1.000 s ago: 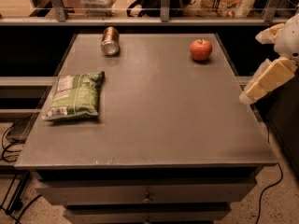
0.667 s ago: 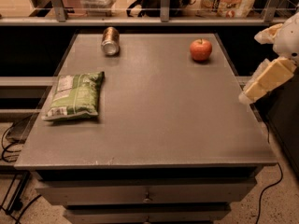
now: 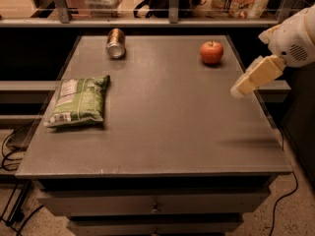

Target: Move apple near green jalapeno chip bag

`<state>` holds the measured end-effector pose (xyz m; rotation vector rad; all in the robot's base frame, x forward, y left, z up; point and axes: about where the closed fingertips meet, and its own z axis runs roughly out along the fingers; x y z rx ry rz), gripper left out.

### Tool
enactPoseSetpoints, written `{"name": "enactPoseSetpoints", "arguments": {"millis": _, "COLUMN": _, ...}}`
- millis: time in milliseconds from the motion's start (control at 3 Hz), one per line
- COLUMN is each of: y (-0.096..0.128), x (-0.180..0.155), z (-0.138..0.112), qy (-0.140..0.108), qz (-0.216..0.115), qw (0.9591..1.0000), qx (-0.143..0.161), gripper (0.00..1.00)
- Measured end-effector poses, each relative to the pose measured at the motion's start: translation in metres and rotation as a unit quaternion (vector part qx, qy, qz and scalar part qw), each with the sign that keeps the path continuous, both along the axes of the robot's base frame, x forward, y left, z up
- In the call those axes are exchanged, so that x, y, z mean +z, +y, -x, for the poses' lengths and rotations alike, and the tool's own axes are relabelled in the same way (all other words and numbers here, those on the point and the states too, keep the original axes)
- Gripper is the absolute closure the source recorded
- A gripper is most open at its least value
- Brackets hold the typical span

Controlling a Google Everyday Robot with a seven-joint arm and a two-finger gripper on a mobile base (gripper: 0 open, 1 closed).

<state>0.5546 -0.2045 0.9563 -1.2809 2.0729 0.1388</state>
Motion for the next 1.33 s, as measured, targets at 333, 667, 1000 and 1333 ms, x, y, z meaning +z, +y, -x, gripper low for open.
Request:
{"name": "enactPoseSetpoints", "arguments": {"millis": 333, "y": 0.004, "x": -0.010, "z": -0.036, "qy": -0.018, "qz": -0.025, "qw": 0.9991, "qx": -0.031, "gripper": 0.00}}
{"name": "enactPoseSetpoints", "arguments": {"millis": 667, "y": 0.005, "x": -0.021, "z": -0.075, "qy": -0.029, "qz": -0.041, "qw": 0.9970, "qx": -0.058, "gripper": 0.00}}
{"name": "enactPoseSetpoints", "arguments": {"millis": 1000, "y": 0.006, "x": -0.039, "z": -0.121, "qy": -0.028, "qz": -0.056, "qw": 0.9948, "qx": -0.081, "gripper": 0.00}}
{"name": "enactPoseSetpoints", "arguments": {"millis": 1333, "y": 0.006, "x": -0.040, "z": -0.121, "qy": -0.028, "qz": -0.056, "qw": 0.9948, "qx": -0.081, "gripper": 0.00}}
